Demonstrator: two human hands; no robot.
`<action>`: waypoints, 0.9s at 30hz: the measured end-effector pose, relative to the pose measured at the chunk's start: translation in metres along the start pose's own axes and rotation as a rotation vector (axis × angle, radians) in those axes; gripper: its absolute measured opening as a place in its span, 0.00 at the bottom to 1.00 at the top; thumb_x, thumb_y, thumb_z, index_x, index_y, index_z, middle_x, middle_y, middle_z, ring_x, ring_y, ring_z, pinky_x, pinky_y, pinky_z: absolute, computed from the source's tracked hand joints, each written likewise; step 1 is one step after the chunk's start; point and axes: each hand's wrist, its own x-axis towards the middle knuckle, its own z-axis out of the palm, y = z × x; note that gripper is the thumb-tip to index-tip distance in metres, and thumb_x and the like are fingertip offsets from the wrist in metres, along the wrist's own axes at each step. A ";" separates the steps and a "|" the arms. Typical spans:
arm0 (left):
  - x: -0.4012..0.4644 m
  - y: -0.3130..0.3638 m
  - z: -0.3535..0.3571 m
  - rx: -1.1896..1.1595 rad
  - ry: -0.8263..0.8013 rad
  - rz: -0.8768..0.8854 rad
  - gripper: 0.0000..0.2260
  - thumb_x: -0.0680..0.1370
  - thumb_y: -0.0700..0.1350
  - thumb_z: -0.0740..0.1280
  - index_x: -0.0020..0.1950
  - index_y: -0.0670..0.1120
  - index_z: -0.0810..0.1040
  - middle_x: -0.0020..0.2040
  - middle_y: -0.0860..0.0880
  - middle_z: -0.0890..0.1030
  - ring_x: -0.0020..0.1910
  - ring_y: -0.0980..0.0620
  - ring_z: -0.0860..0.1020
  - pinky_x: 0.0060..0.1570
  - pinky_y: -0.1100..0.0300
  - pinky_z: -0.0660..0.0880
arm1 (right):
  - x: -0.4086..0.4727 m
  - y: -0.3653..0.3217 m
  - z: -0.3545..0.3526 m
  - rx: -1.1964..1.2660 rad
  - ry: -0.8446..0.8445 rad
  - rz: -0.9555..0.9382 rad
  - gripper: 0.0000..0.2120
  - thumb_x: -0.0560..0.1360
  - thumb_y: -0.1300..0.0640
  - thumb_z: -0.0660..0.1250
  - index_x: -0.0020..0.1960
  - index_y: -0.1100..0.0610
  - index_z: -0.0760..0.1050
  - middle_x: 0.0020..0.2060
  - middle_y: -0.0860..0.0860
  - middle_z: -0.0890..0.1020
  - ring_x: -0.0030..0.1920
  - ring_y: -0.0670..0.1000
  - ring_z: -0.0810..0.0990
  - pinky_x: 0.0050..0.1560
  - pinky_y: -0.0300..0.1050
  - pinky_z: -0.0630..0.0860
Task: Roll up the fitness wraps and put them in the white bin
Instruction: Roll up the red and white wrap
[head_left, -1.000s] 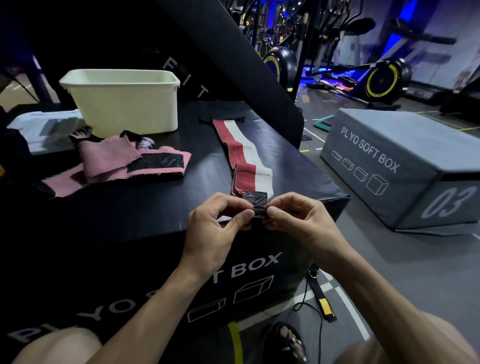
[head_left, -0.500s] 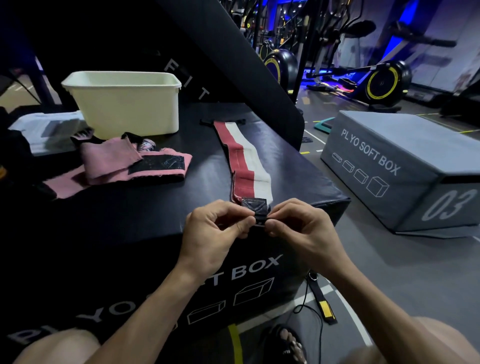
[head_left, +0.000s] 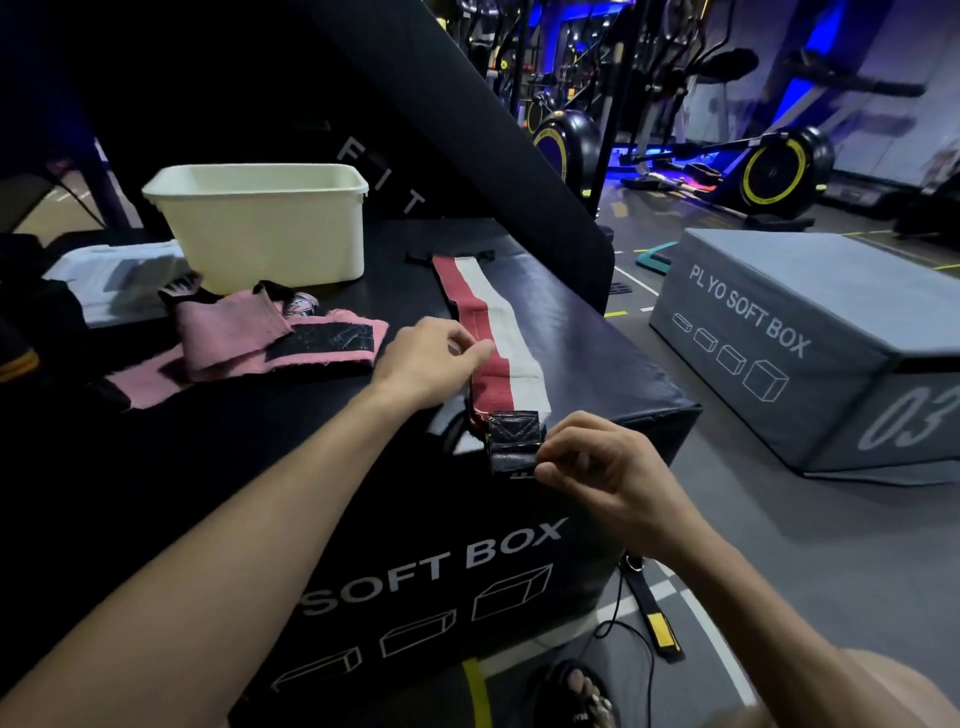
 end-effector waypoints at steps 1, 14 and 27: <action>0.006 0.003 0.004 -0.011 0.002 -0.043 0.09 0.75 0.62 0.72 0.42 0.58 0.82 0.49 0.53 0.85 0.52 0.49 0.83 0.58 0.51 0.79 | 0.000 0.001 0.000 -0.013 -0.004 -0.012 0.04 0.76 0.54 0.75 0.47 0.54 0.83 0.47 0.44 0.82 0.48 0.49 0.82 0.48 0.41 0.77; 0.023 0.018 0.027 0.502 -0.154 0.433 0.16 0.83 0.49 0.63 0.70 0.58 0.77 0.73 0.49 0.71 0.73 0.45 0.66 0.72 0.51 0.64 | -0.001 0.005 -0.013 0.060 -0.040 0.101 0.09 0.80 0.47 0.66 0.54 0.50 0.81 0.48 0.48 0.86 0.50 0.51 0.85 0.50 0.60 0.80; 0.103 -0.006 0.045 0.609 -0.356 0.138 0.30 0.84 0.66 0.46 0.84 0.56 0.50 0.85 0.46 0.47 0.83 0.40 0.45 0.81 0.43 0.47 | 0.020 0.010 -0.013 0.163 -0.013 0.131 0.05 0.80 0.53 0.66 0.47 0.52 0.76 0.37 0.50 0.78 0.38 0.56 0.76 0.41 0.53 0.73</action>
